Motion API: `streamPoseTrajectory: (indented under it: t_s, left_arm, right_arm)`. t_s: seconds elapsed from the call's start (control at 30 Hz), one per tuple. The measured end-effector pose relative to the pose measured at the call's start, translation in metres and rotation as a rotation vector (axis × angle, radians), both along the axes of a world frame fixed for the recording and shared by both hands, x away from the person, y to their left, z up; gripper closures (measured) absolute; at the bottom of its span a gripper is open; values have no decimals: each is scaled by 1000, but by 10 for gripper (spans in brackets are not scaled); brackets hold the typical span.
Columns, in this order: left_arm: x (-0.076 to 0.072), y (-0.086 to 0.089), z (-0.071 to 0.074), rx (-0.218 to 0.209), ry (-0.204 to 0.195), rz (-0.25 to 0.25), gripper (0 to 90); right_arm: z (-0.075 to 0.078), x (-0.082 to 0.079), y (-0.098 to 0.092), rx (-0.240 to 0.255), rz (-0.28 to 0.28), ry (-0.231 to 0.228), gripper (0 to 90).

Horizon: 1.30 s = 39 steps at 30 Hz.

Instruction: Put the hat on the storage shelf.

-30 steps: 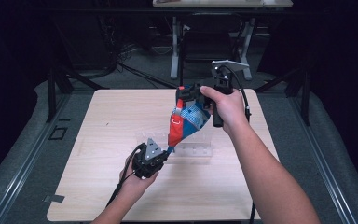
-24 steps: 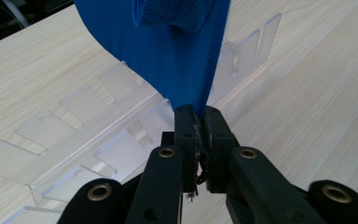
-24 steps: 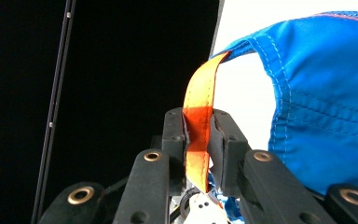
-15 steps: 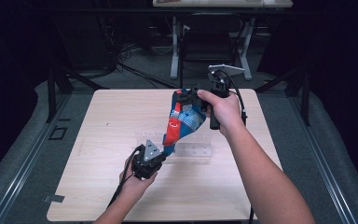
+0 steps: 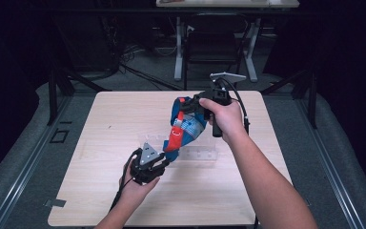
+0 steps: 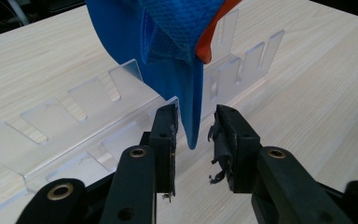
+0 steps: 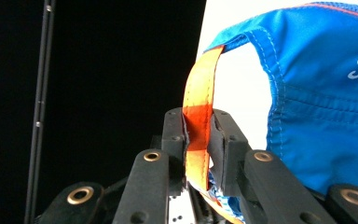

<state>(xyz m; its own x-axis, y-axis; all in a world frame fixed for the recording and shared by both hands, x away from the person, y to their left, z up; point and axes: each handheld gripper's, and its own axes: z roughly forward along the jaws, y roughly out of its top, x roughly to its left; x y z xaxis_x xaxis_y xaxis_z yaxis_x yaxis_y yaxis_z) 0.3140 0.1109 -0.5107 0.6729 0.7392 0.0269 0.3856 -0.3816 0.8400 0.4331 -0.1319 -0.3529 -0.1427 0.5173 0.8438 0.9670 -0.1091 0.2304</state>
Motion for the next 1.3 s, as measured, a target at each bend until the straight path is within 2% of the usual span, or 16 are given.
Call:
streamPoseTrajectory:
  t_s: [0.2,0.33,0.4,0.77,1.03,1.13,1.3]
  left_arm:
    - [-1,5,1,-6,16,7,655]
    - [-1,10,1,-6,19,16,640]
    - [-1,11,1,-8,24,21,632]
    - [-2,16,-2,-9,23,31,602]
    - [-5,27,-3,-11,24,46,581]
    - [-5,31,-4,-12,26,52,560]
    - [-5,40,-7,-2,35,67,531]
  right_arm:
    - [-4,-1,-1,-8,-4,8,767]
    - [-8,-1,-3,-40,-7,11,752]
    - [-9,-1,-4,-36,-11,9,742]
    - [-9,-2,-15,-56,-11,-3,718]
    - [-7,-6,-22,-74,-36,-14,692]
    - [-6,-7,-25,-109,-36,-31,672]
    - [-8,-11,-32,-128,-39,-29,660]
